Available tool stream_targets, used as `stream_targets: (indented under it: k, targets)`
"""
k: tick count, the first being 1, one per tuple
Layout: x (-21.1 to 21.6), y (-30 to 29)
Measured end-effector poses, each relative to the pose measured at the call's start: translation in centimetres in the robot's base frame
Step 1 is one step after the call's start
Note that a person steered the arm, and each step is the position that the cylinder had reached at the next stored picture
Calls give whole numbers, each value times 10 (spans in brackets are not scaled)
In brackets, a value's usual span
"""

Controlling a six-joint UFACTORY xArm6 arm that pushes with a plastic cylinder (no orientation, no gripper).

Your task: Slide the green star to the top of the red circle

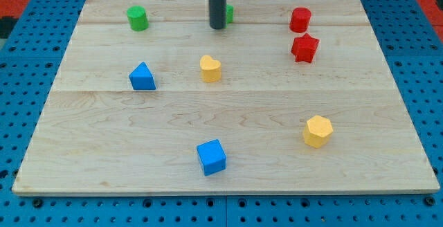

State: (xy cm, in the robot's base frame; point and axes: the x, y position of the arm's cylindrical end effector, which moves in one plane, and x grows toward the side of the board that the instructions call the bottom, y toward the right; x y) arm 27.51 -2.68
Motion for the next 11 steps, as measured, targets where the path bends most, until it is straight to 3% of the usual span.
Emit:
stream_targets:
  k: [1, 2, 5, 6, 8, 9, 10, 11]
  targets:
    - [-9, -23]
    - [-25, 26]
    - [-54, 72]
    - [-67, 43]
    - [-78, 114]
    - [-79, 112]
    - [-77, 55]
    - [-56, 57]
